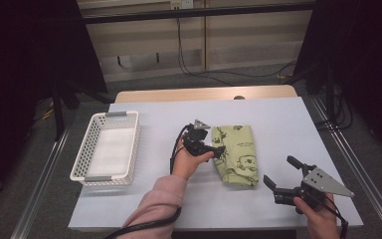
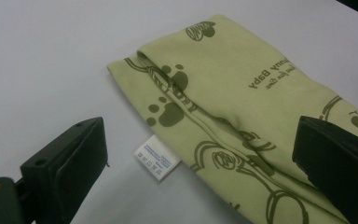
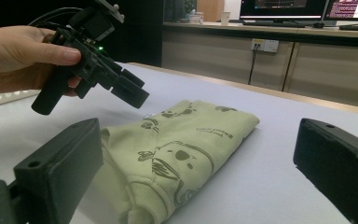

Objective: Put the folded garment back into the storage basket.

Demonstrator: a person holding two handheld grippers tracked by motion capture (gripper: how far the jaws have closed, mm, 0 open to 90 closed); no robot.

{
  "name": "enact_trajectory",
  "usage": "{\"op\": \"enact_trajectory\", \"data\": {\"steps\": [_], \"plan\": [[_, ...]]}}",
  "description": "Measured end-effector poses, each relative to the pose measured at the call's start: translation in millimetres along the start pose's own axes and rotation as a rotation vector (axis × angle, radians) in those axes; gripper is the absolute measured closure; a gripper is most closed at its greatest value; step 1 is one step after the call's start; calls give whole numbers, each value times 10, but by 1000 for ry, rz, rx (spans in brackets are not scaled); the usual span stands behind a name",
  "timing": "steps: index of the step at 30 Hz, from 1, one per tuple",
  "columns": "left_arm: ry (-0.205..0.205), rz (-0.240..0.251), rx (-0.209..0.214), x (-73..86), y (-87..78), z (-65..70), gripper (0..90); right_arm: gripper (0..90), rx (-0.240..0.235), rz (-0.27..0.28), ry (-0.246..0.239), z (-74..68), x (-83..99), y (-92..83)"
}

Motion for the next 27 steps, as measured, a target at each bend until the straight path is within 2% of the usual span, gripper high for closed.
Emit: {"op": "enact_trajectory", "data": {"steps": [6,8,11,13,14,15,23,24,25,26,27], "plan": [[-52,-18,0,-9,63,25,40,10,4,-4,8,8,5,-3],[-41,-29,5,-8,81,33,41,10,3,-2,8,8,3,-3],[-64,-31,-1,-7,138,53,43,10,2,-2,8,6,2,-3],[-63,-50,6,-1,157,57,48,11,5,-5,10,9,6,-4],[-75,-44,7,-7,179,66,50,11,4,-4,11,9,6,-5],[-70,-43,9,-12,191,70,52,11,4,-2,9,11,3,-5],[-92,-72,14,-3,259,112,63,11,4,-4,11,12,6,-6],[-112,-74,6,1,277,123,65,11,-1,1,9,11,3,-4],[-107,-61,17,-5,292,127,66,11,1,0,10,11,2,-5],[-77,-101,15,29,275,113,67,11,1,0,10,12,3,-5],[-67,-109,14,37,277,108,75,11,1,0,10,12,3,-6]]}}
Point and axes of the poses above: each handheld gripper's, and its own axes: y roughly forward along the jaws, x roughly out of its underside, z roughly to its right, the point moved 8 cm from there along y, roughly forward along the jaws, and after that the axes turned 4 degrees about -z, right-handed, at the moved point
